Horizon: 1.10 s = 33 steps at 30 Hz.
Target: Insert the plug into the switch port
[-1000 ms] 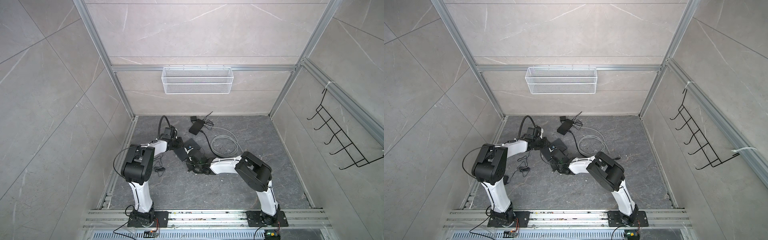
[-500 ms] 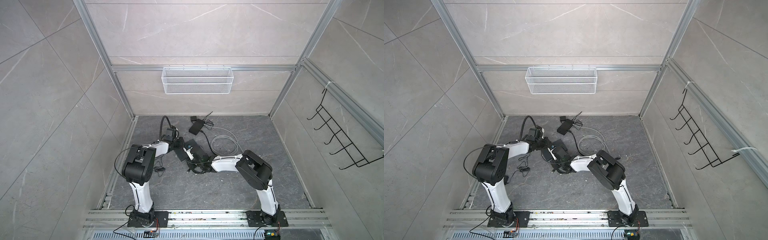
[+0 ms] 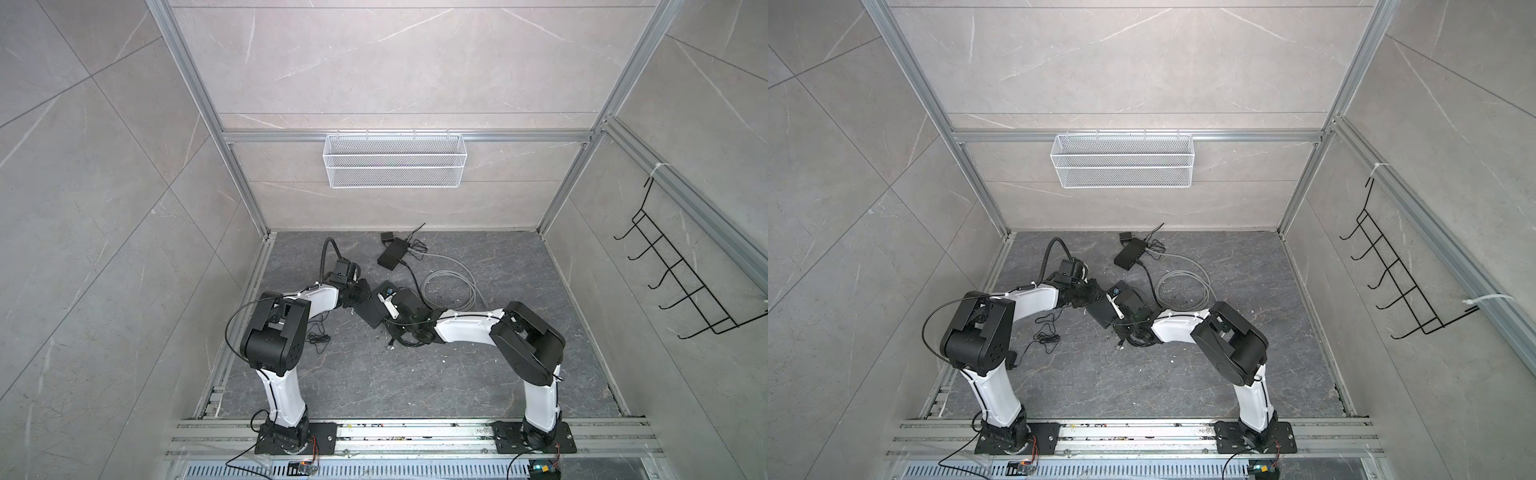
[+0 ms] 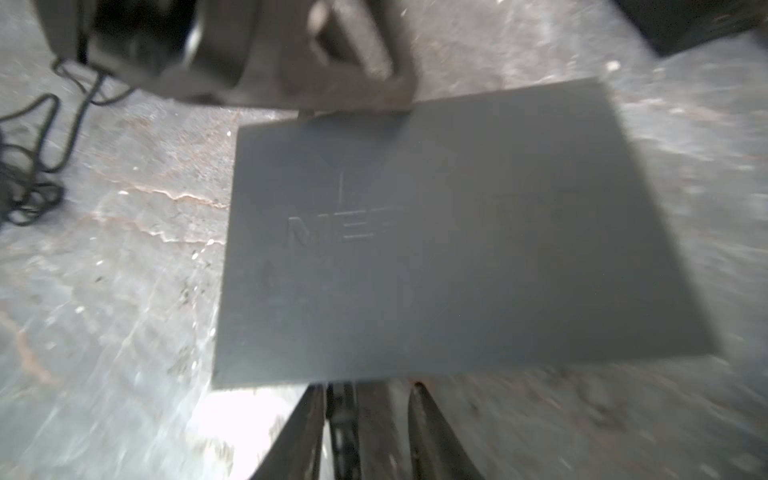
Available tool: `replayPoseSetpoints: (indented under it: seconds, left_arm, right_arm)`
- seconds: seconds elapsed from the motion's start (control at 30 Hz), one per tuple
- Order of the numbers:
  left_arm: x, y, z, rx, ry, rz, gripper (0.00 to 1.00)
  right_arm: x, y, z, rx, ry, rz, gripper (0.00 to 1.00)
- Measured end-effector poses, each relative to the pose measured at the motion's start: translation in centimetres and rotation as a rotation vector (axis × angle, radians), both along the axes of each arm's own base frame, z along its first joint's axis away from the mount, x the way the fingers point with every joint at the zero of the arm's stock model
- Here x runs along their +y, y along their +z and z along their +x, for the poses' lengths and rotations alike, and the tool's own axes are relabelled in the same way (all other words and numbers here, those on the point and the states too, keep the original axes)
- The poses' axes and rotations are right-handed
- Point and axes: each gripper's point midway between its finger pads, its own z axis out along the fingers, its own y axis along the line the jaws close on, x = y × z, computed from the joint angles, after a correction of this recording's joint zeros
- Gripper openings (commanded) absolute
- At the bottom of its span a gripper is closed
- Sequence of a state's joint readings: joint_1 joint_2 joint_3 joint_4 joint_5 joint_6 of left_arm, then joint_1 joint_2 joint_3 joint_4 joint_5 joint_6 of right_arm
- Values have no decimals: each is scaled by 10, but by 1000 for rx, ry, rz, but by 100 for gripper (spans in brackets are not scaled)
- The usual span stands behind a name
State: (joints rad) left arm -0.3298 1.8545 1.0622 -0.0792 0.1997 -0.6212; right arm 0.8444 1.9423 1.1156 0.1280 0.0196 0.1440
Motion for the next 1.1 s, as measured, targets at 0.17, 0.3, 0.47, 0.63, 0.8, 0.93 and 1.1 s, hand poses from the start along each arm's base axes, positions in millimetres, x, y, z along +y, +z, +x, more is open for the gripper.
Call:
replayPoseSetpoints:
  seconds: [0.17,0.3,0.47,0.63,0.8,0.93,1.1]
  left_arm:
    - [5,0,-3,31,17,-7,29]
    - [7,0,-4,47,27,-8,32]
    - [6,2,-5,57,22,-7,38]
    - [4,2,-16,113,-28,10,40]
    - [-2,1,-12,135,-86,22,41]
    - [-7,1,-9,134,-125,15,42]
    - [-13,0,-6,136,-183,13,42]
  right_arm:
    - [-1,43,-4,-31,34,73,45]
    - [-8,51,-15,-19,73,62,45]
    - [-25,27,-27,36,94,-13,44]
    - [-30,1,-31,78,101,-63,43]
    - [-29,-15,-32,97,105,-80,34]
    - [-27,-20,-30,94,113,-82,30]
    - [-24,-21,-30,93,123,-69,20]
